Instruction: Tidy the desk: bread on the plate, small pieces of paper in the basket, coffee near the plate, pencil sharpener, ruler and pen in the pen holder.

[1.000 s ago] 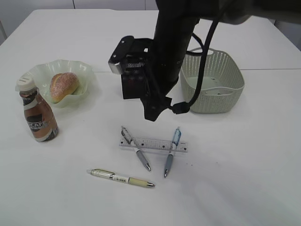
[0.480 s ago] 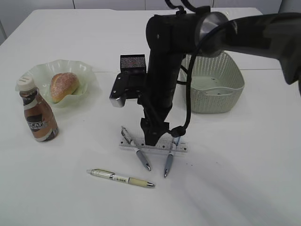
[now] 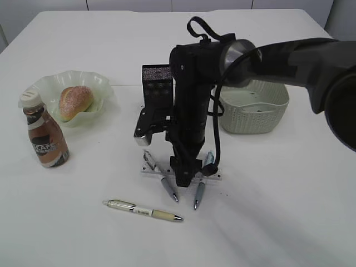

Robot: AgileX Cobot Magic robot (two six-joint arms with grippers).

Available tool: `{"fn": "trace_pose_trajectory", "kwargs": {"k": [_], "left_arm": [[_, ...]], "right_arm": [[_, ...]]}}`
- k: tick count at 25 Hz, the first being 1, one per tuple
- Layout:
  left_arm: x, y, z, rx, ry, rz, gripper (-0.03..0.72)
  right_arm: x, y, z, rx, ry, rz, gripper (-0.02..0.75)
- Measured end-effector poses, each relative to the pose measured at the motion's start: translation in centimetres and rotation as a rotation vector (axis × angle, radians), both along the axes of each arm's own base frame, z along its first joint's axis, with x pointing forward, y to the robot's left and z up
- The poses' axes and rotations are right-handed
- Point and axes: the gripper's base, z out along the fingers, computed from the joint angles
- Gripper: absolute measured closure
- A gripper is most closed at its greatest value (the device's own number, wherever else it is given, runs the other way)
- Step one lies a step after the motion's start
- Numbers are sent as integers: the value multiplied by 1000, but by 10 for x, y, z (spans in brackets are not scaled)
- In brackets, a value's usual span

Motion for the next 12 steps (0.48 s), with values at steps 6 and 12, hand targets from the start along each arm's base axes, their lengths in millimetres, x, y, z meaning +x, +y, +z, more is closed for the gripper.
{"fn": "trace_pose_trajectory", "kwargs": {"k": [6,12], "left_arm": [[0,0,0,0,0,0,335],[0,0,0,0,0,0,335]], "right_arm": [[0,0,-11,-13,18,1,195],[1,-1,-11,-23,12,7,195]]}}
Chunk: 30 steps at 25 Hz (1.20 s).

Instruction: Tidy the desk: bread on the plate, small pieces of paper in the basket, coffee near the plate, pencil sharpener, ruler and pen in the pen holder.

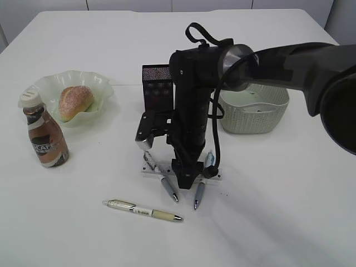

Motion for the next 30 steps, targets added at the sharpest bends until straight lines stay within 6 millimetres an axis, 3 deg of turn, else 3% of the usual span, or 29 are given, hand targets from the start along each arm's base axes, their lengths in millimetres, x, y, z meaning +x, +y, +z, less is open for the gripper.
{"fn": "trace_pose_trajectory", "kwargs": {"k": [30], "left_arm": [[0,0,0,-6,1,0,335]], "right_arm": [[1,0,0,-5,-8,3,195]]}}
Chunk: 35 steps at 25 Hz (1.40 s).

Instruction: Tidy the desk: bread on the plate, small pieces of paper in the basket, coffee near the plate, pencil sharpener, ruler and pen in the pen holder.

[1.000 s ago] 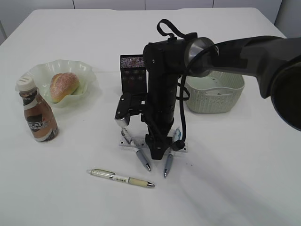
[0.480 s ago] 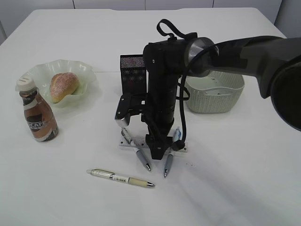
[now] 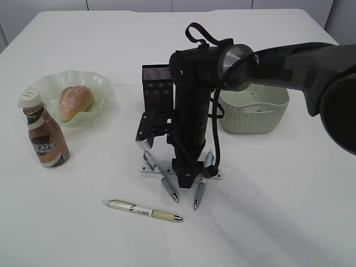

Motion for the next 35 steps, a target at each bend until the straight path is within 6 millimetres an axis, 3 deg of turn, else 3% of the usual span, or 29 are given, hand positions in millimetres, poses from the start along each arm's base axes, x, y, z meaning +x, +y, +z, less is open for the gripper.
{"fn": "trace_pose_trajectory", "kwargs": {"k": [9,19,35], "left_arm": [[0,0,0,-2,0,0,335],[0,0,0,-4,0,0,335],[0,0,0,-4,1,1,335]], "right_arm": [[4,2,0,23,-43,-5,200],[5,3,0,30,-56,-6,340],[4,5,-1,48,-36,-20,347]]}}
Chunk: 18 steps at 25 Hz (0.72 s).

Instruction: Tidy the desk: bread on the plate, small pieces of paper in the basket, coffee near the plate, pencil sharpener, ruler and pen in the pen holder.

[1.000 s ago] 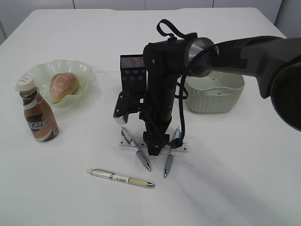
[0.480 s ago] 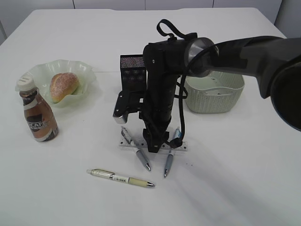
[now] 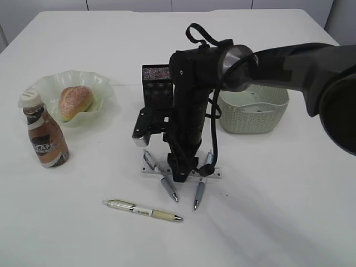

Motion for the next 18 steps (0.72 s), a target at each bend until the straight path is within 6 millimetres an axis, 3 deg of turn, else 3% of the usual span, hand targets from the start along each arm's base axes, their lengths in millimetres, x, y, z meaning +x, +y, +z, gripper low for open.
{"fn": "trace_pose_trajectory", "kwargs": {"k": [8,13,18], "left_arm": [[0,0,0,0,0,0,335],[0,0,0,-1,0,0,335],[0,0,0,-5,1,0,335]], "right_arm": [[1,1,-3,5,-10,-2,351],[1,1,-3,3,-10,-1,462],[1,1,-3,3,-5,-43,483]]}}
